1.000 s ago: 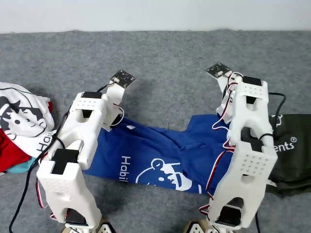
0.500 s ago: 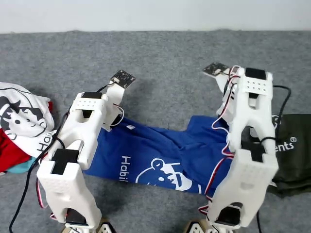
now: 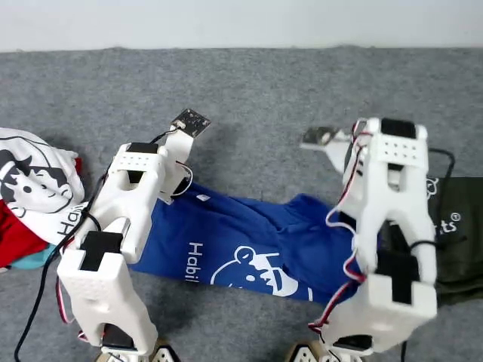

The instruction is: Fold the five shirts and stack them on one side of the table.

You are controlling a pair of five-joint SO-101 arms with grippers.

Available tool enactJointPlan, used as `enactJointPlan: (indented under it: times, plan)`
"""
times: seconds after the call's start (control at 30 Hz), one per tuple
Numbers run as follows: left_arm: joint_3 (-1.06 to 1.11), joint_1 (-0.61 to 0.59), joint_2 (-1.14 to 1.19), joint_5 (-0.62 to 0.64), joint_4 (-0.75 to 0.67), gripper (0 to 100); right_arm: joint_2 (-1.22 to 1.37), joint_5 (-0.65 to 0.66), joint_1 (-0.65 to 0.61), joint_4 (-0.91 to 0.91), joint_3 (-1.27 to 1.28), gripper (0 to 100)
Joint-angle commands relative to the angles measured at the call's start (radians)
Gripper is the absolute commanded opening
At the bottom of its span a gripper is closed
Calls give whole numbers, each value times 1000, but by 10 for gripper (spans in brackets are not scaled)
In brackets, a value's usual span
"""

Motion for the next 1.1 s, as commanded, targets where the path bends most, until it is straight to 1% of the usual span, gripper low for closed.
enactJointPlan:
  times: [0.0, 0.1, 0.23, 0.3, 0.4, 0.47, 0.57, 0.73, 0.87, 0.97, 1.07]
  plan:
    - [25, -38, 8, 6, 18, 14, -130, 106, 18, -125, 226, 11]
    - [25, -38, 8, 6, 18, 14, -199, 163, 19, -225, 399, 11]
    - [25, -38, 8, 6, 18, 14, -288, 166, 15, -269, 509, 32]
    - [25, -38, 6, 6, 18, 14, -334, 153, 24, -266, 535, 95]
    - [21, -38, -3, 6, 20, 14, -409, 35, 33, -266, 562, 214]
    - [5, -38, -8, 8, 26, 15, -463, -15, 30, -265, 580, 258]
    - [-58, -44, -6, 49, 92, 15, -550, -32, 1, -202, 631, 257]
    - [-217, -48, -5, 97, 265, 16, -665, -103, -74, -70, 690, 257]
    - [-291, -75, 2, 124, 356, 17, -670, -132, -94, -45, 692, 256]
    - [-354, -114, -6, 127, 402, 63, -670, -135, -94, -44, 680, 256]
    - [-437, -141, 2, 178, 483, 101, -670, -137, -94, -24, 654, 256]
